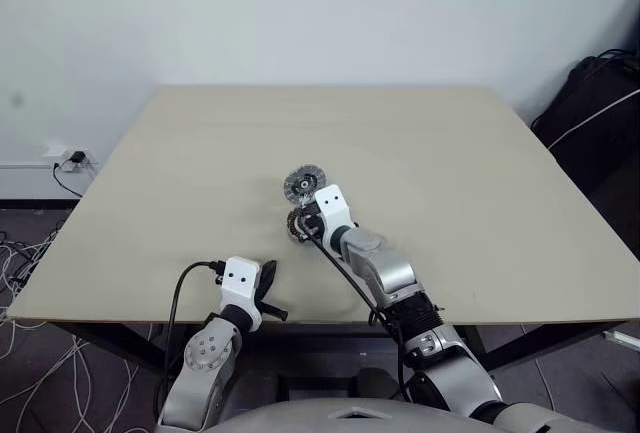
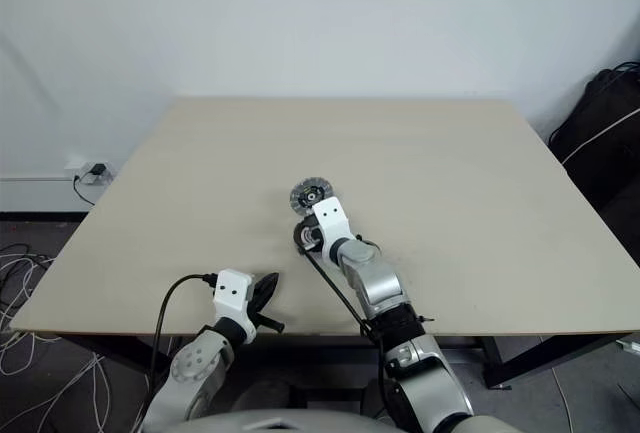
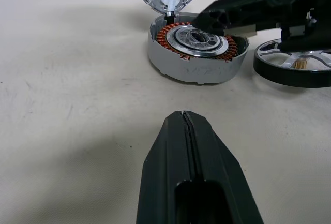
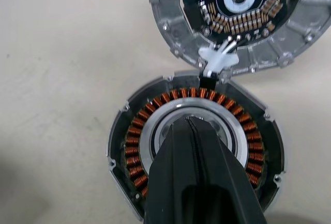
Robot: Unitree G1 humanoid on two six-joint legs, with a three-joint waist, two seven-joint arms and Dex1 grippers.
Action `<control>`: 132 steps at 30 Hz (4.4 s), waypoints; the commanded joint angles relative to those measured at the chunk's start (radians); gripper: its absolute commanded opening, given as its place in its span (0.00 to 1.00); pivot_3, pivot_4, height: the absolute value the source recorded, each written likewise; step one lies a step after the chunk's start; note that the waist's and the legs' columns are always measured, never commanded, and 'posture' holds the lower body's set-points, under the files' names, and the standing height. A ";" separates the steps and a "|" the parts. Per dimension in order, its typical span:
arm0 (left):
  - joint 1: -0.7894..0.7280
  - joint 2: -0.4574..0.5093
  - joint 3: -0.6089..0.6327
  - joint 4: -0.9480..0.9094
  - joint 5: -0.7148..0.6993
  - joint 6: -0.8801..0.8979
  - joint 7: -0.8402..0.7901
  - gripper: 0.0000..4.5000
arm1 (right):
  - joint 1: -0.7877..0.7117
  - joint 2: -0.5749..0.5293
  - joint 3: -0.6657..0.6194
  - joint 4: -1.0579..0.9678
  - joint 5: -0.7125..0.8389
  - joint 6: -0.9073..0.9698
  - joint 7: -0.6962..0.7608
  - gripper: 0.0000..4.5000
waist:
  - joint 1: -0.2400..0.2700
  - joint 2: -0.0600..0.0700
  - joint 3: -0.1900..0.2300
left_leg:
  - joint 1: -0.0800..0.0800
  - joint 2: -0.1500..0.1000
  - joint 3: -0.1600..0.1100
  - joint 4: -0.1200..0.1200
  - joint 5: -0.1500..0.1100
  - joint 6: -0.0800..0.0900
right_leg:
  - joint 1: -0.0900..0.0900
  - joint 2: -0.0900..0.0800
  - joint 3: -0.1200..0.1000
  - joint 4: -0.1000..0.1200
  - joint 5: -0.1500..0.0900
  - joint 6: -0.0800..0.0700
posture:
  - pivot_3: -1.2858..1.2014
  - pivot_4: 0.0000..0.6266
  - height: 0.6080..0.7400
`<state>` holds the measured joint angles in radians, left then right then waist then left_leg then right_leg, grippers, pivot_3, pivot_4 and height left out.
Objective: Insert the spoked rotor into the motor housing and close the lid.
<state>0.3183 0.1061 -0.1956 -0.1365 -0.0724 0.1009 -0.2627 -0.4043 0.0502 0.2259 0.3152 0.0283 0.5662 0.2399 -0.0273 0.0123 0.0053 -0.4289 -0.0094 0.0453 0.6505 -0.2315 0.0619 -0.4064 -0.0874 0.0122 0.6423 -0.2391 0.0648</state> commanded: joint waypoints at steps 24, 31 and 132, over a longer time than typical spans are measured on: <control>-0.002 -0.005 -0.009 -0.055 -0.005 -0.007 -0.003 0.01 | -0.086 0.045 -0.042 0.190 -0.015 -0.159 -0.036 0.00 | -0.007 0.000 0.000 | 0.000 0.000 0.000 0.000 0.000 0.000 | 0.000 -0.001 0.001 0.001 0.000 0.000 | 0.52 0.00 1.00; 0.000 -0.004 -0.009 -0.053 -0.008 -0.006 -0.002 0.01 | -0.044 0.039 -0.063 0.052 0.006 -0.166 -0.026 0.00 | -0.008 0.000 0.000 | 0.000 0.000 0.000 0.000 0.000 0.000 | -0.001 -0.003 0.001 0.001 0.000 -0.001 | 0.52 0.00 1.00; -0.015 -0.045 -0.014 -0.016 -0.006 -0.029 0.021 0.00 | -0.276 -0.177 0.326 0.202 -0.387 -0.095 0.285 0.42 | -0.003 -0.001 0.000 | 0.000 0.000 0.000 0.001 0.001 -0.001 | -0.001 0.001 0.001 0.002 0.000 -0.001 | 0.52 0.00 1.00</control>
<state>0.3161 0.0720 -0.2067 -0.1355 -0.0724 0.0972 -0.2420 -0.6596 -0.1314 0.5445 0.5112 -0.3480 0.4846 0.5201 -0.0306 0.0109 0.0055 -0.4289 -0.0091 0.0457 0.6516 -0.2307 0.0613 -0.4076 -0.0859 0.0130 0.6445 -0.2396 0.0638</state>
